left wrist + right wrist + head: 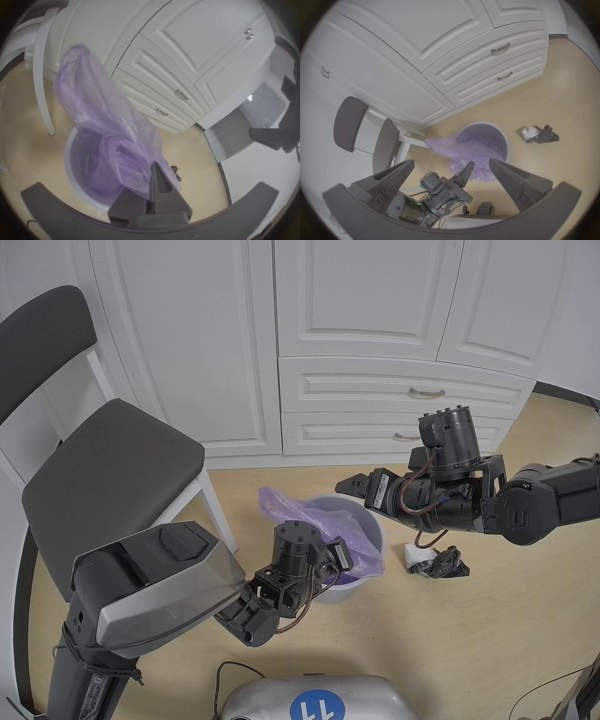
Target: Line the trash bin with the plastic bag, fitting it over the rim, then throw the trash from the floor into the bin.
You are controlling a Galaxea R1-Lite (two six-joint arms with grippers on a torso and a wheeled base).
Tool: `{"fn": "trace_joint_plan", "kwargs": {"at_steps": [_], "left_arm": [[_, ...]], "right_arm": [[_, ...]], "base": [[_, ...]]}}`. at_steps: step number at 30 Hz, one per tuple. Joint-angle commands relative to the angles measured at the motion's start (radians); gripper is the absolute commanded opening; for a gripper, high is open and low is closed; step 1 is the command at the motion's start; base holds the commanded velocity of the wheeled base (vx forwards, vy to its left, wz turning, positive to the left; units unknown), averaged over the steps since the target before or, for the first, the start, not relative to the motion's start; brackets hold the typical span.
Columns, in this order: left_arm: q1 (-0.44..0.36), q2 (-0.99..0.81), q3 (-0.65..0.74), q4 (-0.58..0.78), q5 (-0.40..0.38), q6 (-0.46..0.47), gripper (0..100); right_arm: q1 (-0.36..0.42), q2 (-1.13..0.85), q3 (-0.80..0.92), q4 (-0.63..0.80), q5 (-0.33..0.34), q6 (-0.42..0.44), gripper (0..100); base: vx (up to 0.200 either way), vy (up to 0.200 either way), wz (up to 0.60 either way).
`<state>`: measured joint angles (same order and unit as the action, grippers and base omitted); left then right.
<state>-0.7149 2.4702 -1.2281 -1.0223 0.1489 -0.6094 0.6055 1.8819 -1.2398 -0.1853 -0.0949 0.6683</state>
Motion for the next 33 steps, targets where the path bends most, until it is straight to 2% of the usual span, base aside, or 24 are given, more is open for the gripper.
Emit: {"fn": "trace_joint_plan", "kwargs": {"at_steps": [1,13,14,20,23,28,29,33], "left_arm": [[-0.024,-0.024,0.067,-0.071,-0.003,0.045,0],[-0.051,-0.109,0.153,-0.045,-0.011,0.112,0],[-0.051,-0.109,0.153,-0.032,-0.014,0.115,100],[-0.052,-0.172,0.191,0.010,-0.022,0.126,100],[-0.084,-0.238,0.233,0.045,-0.020,0.168,100],[-0.100,-0.367,0.274,0.171,-0.020,0.226,100],[-0.092,-0.432,0.272,0.263,-0.020,0.235,100],[-0.023,-0.488,0.252,0.406,-0.025,0.260,100]], "right_arm": [[-0.010,0.002,0.008,0.001,0.000,-0.016,100],[-0.016,-0.006,0.045,0.001,-0.002,-0.079,100],[-0.015,-0.004,0.051,0.001,-0.002,-0.082,100],[-0.016,-0.004,0.062,0.000,-0.011,-0.102,100],[-0.023,-0.003,0.063,0.000,-0.022,-0.116,100],[-0.023,0.008,0.069,-0.005,-0.023,-0.124,100],[-0.023,0.020,0.071,-0.006,-0.023,-0.124,100],[-0.023,0.048,0.066,-0.011,-0.060,-0.125,100]], "base": [[0.000,0.000,0.00],[0.000,0.000,0.00],[0.000,0.000,0.00],[0.000,0.000,0.00],[0.000,0.000,0.00],[0.000,0.000,0.00],[0.000,0.000,0.00],[0.000,0.000,0.00]]}}
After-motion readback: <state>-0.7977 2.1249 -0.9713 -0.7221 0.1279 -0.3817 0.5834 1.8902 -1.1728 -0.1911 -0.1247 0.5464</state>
